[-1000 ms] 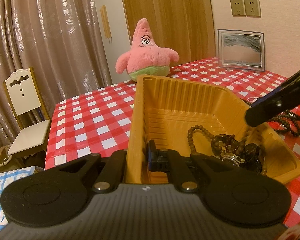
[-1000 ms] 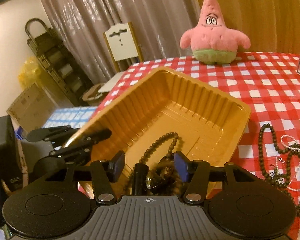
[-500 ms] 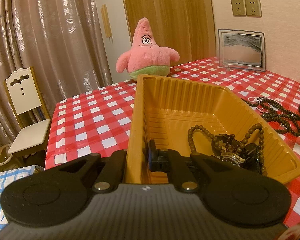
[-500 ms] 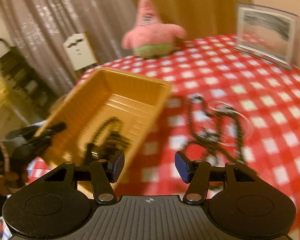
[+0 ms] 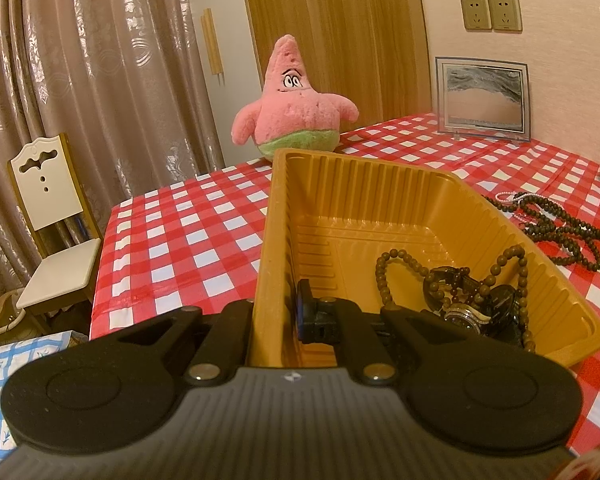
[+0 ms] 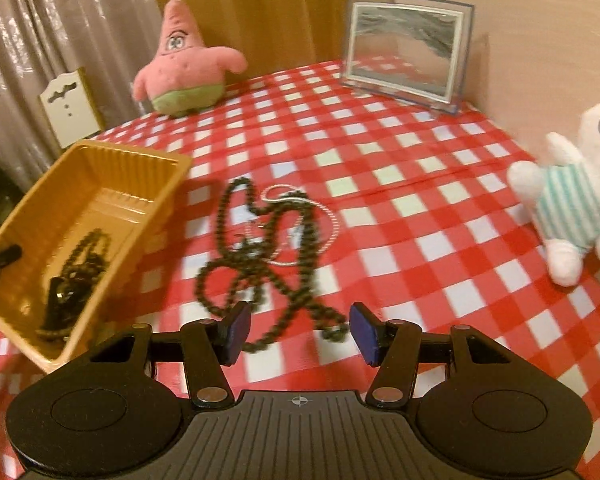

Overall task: Organize jewelry
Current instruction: 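Grasp another dark wooden bead strand beside the pearls with the right gripper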

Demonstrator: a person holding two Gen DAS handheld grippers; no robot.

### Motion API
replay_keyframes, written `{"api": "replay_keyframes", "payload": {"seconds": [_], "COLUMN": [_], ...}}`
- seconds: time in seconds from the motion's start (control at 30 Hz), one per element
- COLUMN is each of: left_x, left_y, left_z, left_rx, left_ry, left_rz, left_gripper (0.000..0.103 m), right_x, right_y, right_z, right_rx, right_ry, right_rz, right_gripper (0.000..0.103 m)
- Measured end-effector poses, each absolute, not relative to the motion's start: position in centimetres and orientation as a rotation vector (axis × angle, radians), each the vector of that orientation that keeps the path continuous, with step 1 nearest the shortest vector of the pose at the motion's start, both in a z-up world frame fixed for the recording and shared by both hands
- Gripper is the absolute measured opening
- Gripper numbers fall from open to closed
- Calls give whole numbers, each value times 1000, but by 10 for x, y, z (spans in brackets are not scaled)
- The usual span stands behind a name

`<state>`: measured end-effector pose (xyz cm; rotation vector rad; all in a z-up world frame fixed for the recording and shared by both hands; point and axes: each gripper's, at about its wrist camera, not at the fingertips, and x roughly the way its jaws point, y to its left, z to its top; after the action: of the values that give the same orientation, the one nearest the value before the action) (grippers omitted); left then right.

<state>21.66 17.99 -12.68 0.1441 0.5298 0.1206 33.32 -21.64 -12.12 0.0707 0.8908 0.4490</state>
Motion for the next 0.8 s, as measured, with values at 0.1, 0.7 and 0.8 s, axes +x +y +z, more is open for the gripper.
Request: {"api": "replay_keyframes", "payload": {"seconds": [0.1,0.7,0.8], "left_x": [217,218,218], "left_y": [180,179,179], "left_z": [-127,-127,-127], "left_rx": [144,144,144], "left_ry": [530,532,532], "left_rz": [121,122,122], "left_gripper": [5,5,5], "right_x": [337,371,378], "right_y": [-218,-199,-196], "right_z": [-125,-144,-149], "right_rx": [44,4,5], "right_ry": [888,889,897], "right_rz": [448,490,489], "right_gripper": [55,33,29]}}
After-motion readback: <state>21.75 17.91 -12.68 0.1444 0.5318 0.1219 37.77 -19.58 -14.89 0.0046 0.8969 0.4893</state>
